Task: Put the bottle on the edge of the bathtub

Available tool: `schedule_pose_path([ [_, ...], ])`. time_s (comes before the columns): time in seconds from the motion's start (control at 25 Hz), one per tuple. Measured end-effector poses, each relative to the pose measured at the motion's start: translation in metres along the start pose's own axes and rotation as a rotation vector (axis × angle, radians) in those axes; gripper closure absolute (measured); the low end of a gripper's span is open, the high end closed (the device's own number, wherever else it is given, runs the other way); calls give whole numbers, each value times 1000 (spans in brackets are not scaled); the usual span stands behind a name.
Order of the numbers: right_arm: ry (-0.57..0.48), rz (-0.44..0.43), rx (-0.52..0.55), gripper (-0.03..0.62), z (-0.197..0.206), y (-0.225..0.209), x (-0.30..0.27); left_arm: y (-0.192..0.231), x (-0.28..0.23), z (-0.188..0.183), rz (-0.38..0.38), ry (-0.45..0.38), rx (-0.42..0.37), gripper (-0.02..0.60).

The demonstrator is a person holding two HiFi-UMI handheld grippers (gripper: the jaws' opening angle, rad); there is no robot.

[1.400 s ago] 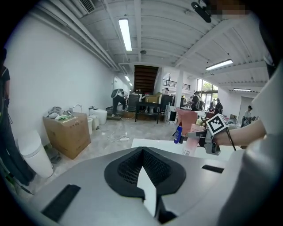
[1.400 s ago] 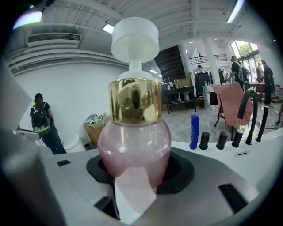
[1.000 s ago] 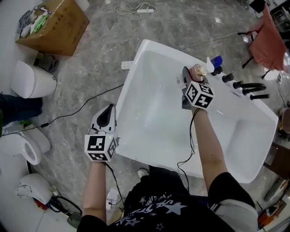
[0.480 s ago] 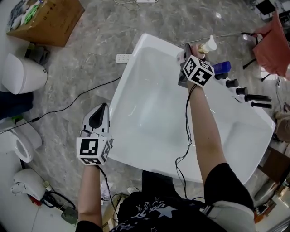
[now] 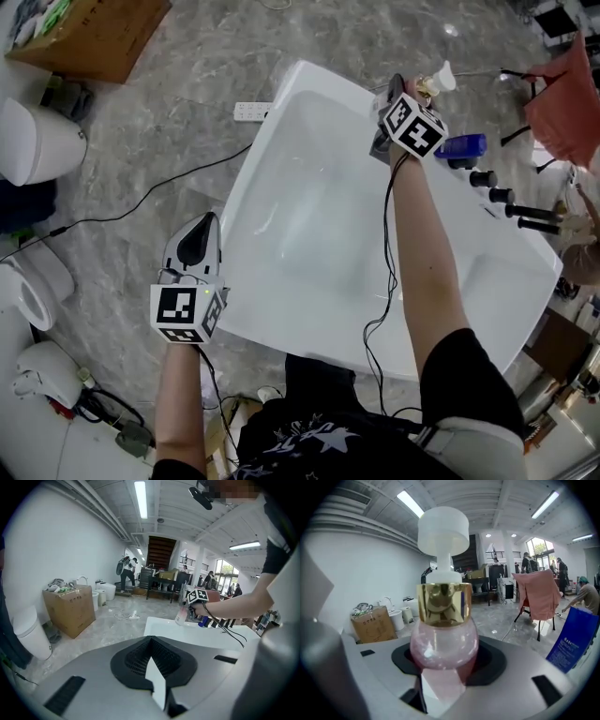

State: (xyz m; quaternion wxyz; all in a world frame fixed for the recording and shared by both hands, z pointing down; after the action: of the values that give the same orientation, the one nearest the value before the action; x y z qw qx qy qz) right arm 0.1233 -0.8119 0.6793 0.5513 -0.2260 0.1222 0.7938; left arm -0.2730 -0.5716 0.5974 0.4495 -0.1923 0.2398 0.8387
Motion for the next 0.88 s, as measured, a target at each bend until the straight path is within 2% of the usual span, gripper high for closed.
schedule_pose_path([
  [0.28,-39,50,25,370,3,-5,-1,-1,-2,1,1,-4,12,566],
  [0.48,-72,38,68,368,6,4,0,-6,-4,4,-3,-6,28,566],
  [0.88,-17,10,42,357,8,10,3,-21,-2,5,2,-8,29,566],
])
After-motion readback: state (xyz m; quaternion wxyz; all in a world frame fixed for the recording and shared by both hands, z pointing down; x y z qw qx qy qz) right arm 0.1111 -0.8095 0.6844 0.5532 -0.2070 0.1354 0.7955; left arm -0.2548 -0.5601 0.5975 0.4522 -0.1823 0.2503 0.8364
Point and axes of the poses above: the fingertips, and each gripper's own axes: x backward along the fingers, y to its left, z out of its underside, the point moved 2 cm from there along x, backward along the fingers, and after that the axes turned 10 degrees about z, right-handed, at the moved point
